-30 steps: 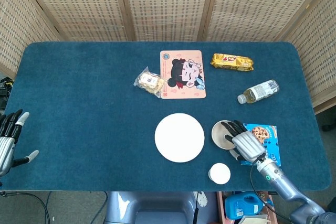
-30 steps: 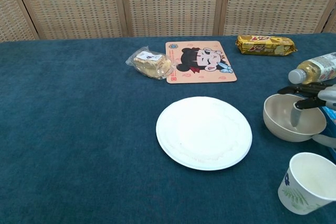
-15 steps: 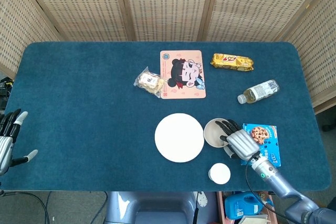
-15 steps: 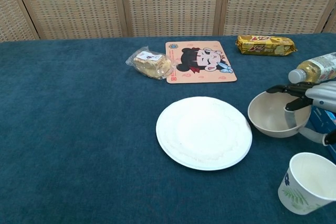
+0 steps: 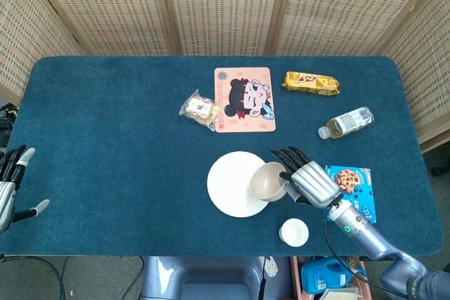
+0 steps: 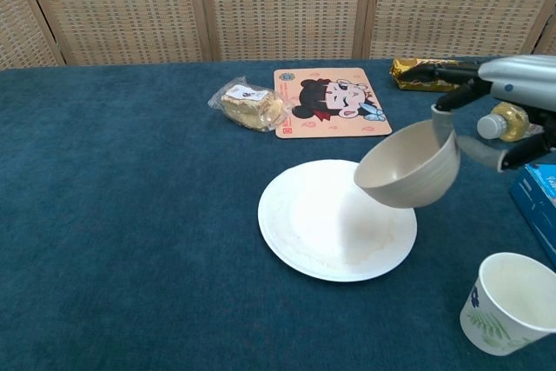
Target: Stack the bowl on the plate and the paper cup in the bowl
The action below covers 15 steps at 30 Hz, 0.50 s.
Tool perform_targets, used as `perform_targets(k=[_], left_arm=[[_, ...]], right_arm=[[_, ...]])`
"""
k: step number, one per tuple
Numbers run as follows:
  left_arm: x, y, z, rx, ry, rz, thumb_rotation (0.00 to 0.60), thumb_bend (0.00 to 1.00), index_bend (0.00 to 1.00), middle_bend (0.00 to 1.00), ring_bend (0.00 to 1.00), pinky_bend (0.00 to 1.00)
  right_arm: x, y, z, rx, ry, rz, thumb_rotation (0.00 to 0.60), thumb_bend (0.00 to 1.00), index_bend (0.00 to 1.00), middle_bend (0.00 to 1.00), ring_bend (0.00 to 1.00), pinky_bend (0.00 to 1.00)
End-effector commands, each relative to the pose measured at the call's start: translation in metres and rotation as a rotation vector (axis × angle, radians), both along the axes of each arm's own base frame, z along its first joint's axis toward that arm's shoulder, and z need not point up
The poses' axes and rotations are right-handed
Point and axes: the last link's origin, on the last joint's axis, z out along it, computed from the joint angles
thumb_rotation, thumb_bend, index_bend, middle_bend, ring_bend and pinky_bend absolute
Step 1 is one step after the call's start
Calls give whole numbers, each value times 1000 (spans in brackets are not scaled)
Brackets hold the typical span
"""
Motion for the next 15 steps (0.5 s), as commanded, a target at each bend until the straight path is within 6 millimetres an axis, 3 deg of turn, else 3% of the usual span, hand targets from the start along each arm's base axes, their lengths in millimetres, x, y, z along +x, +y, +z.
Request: perform_targets(k=[1,8,15], left_arm=[[0,1,0,-1,-2,2,600,0,0,0,0,0],[-1,2,1,-1,-4,9,600,0,0,0,0,0],[-3,3,1,0,1,17,600,0,0,0,0,0]], right_arm=[[27,-7,5,6,5,48,600,567,617,0,0,0],[63,-14,-12,27,-1,101,600,567,626,0,0,0],[83,-32,-49,91,3,69,600,566,628,0,0,0]])
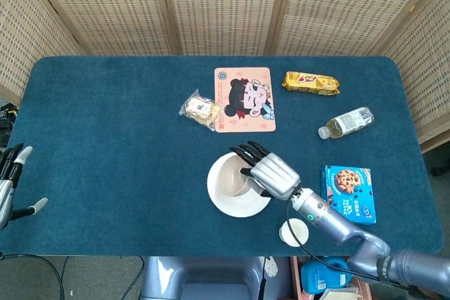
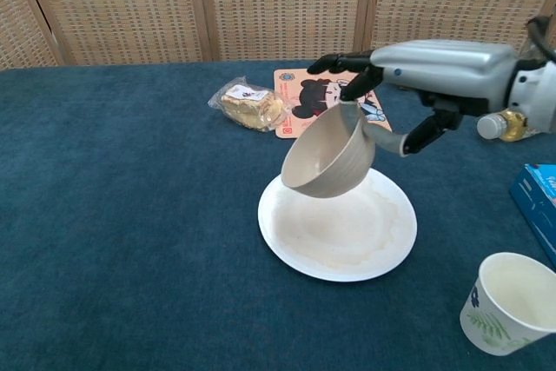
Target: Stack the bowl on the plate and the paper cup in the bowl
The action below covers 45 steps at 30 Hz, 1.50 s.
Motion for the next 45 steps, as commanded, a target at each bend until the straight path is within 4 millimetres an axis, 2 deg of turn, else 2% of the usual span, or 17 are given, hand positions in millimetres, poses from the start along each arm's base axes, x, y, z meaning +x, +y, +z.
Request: perform_targets(k=[1,6,10,22,24,28,34,38,44,45], left_arm=[[-1,1,-1,-2,1,5,600,0,0,0,0,0],[-2,2,0,-2,0,18,600,0,0,0,0,0],[-2,2,1,2,-5,21,600,0,0,0,0,0],[-3,3,-1,-5,-1,27,600,0,0,0,0,0],[-3,3,-1,-6,-1,30,600,0,0,0,0,0],[-3,3,-2,-8,1,30,600,0,0,0,0,0],[-1,3,-3,-13,4,26,600,0,0,0,0,0],[-1,2,-4,-15,8,25,600,0,0,0,0,0],[0,2,-7,-23,16,21,600,0,0,0,0,0],[1,2,-7,-21,16,21,600,0,0,0,0,0]], right_arm=[[11,-10,-19,27,-7,-22,600,566,628,0,0,0],[14,-13,-38,38,14,-24,600,567,628,0,0,0],[10,-14,-47,43,17,-39,600,567,628,0,0,0],[-1,-17,-55,40,60,-50,600,566,622,0,0,0],[-6,-16,-54,36,84,-42,600,566,567,0,0,0],[-21,-11,-46,41,162,-24,600,557,387,0,0,0],[-45,-1,-27,-8,290,45,600,554,285,0,0,0],[-57,9,-14,-30,330,72,600,519,17,0,0,0],[-60,19,2,-86,309,113,600,338,0,0,0,0],[-59,22,10,-109,289,120,600,297,0,0,0,0]])
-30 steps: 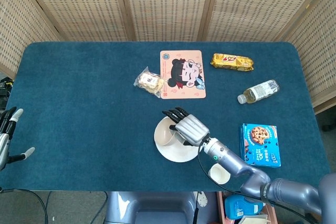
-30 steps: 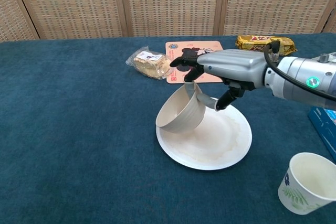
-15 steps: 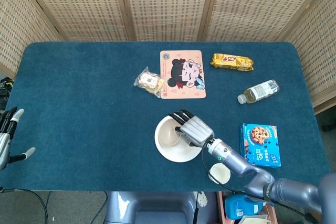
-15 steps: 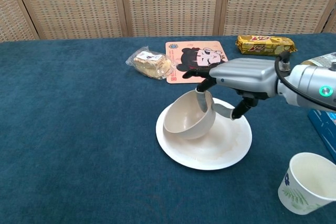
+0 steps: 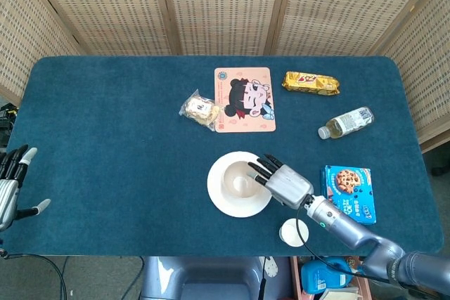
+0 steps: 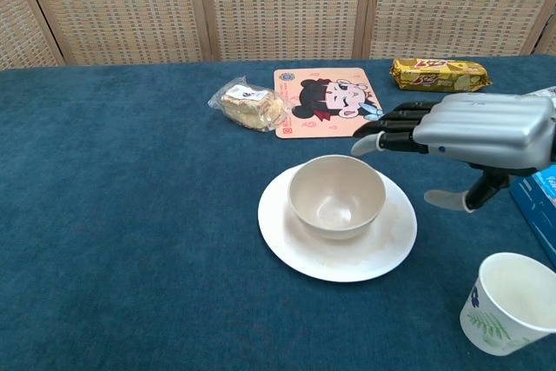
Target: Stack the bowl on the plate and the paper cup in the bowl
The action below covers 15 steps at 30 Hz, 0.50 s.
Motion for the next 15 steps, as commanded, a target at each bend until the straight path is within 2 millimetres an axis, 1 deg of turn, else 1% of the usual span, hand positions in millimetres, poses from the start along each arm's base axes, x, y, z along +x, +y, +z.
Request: perform_targets(k=[1,4,8,11,15], left_arm=[[0,0,0,3,0,0,600,0,0,0,0,0],[0,-1,0,4,1,1,600,0,0,0,0,0],[1,-2,-1,1,4,-4,600,0,0,0,0,0],[2,-2,-1,1,13,-9,600,0,0,0,0,0],[2,-2,-2,0,17,-7,600,0,0,0,0,0]], right_arm=[[-1,10,17,-39,-33,27,600,265,0,0,0,0],[-3,18,33,-52,-55,29,600,227,0,0,0,0],[-13,29,53,-39,-28,55,600,225,15,0,0,0],[-27,35,65,-40,31,129,600,224,48,0,0,0],[-50,54,76,7,29,143,600,224,84,0,0,0]])
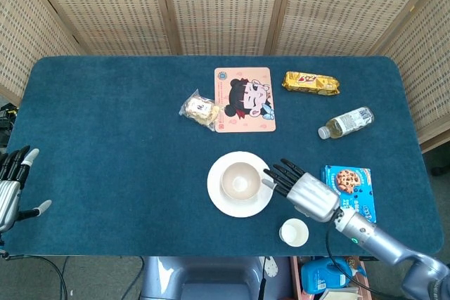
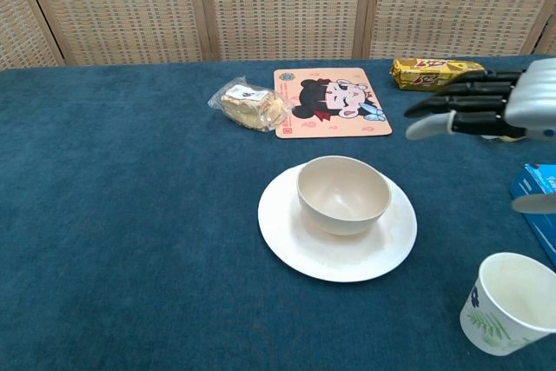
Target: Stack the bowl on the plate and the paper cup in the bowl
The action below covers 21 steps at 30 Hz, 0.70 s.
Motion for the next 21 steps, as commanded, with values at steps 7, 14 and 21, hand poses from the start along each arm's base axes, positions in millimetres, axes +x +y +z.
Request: perform_targets(k=[7,14,21], left_arm=[[0,1,0,-6,-10,3,600,0,0,0,0,0],[2,2,-4,-15,-3,3,600,0,0,0,0,0],[3,1,-7,-18,5,6,600,0,0,0,0,0]], right_arm=[[-69,49,25,79,38,30,600,224,163,0,0,0],[-93,69,29,118,10,21,600,225,190,0,0,0],[-97,77,19,156,-12,29,600,225,203,0,0,0]])
